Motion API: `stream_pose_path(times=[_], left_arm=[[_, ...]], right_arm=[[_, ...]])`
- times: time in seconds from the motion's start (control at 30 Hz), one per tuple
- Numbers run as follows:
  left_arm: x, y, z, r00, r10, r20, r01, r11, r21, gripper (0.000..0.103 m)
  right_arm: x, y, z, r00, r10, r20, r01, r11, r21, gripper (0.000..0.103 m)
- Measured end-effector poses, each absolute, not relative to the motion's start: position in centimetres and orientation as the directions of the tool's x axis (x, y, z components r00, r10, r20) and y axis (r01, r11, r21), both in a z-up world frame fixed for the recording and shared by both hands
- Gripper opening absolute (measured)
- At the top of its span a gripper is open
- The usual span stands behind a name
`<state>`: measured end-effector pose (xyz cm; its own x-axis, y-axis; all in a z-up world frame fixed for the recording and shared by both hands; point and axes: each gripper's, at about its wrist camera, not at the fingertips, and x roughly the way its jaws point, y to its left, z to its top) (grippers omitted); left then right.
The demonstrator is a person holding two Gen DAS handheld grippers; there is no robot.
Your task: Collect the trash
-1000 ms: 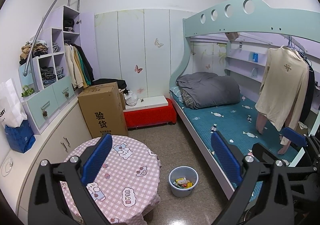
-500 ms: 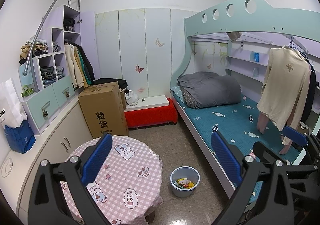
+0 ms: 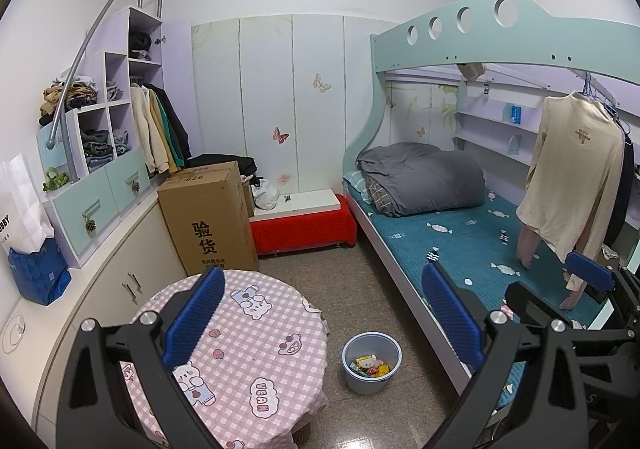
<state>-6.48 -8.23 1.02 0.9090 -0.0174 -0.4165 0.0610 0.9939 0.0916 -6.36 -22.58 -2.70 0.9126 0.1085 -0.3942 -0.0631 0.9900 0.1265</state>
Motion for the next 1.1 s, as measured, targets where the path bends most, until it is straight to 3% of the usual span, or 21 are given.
stream_pose_path(times=[1.1], left_arm=[[-5.1, -6.1, 0.2, 0.903, 0.039, -0.428, 0.006, 0.995, 0.102, 0.097]], right_arm=[[-4.7, -20.8, -3.4, 0.908, 0.151, -0.391, -0.094, 0.982, 0.161, 0.094]])
